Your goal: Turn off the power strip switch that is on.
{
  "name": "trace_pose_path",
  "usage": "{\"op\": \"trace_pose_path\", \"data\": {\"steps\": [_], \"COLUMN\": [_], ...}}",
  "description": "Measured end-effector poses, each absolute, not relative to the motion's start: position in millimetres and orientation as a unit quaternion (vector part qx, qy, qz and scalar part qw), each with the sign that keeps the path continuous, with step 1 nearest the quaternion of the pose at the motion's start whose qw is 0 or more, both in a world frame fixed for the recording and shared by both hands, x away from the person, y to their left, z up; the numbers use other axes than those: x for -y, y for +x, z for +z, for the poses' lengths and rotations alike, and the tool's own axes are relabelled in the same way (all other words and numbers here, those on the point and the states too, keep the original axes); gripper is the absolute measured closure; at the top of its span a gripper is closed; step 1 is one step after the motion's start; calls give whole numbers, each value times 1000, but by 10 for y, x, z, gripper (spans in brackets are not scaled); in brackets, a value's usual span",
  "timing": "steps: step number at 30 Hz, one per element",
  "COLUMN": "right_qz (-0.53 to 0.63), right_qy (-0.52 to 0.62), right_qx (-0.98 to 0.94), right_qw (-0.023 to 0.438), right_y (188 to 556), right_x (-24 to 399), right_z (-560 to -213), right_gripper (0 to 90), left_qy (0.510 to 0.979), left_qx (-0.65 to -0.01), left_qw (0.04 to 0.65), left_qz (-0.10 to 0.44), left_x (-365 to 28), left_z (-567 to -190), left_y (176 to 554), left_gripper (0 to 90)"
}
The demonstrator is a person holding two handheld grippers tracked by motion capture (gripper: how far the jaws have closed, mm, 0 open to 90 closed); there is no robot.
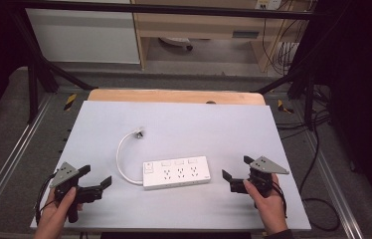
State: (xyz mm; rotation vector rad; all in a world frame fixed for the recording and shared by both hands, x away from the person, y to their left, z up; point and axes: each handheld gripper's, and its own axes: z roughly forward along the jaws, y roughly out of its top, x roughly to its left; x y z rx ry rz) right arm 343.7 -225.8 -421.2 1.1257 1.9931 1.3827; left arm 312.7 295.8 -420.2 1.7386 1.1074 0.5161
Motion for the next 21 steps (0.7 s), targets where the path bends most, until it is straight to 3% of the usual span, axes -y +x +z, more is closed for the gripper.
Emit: {"op": "trace_pose_path", "data": {"steps": [21], "right_qz": [516], "right_qy": [366], "right_qx": [-749], "right_qw": [198], "right_y": [3576], "right_x": [1783], "right_z": [-4014], "right_gripper": [39], "left_qy": [713], "left_qx": [-459], "left_qw": [488], "left_qz": [208], "left_x": [-2955], "left_z": [-4202], "left_y": [3126], "left_gripper": [68]}}
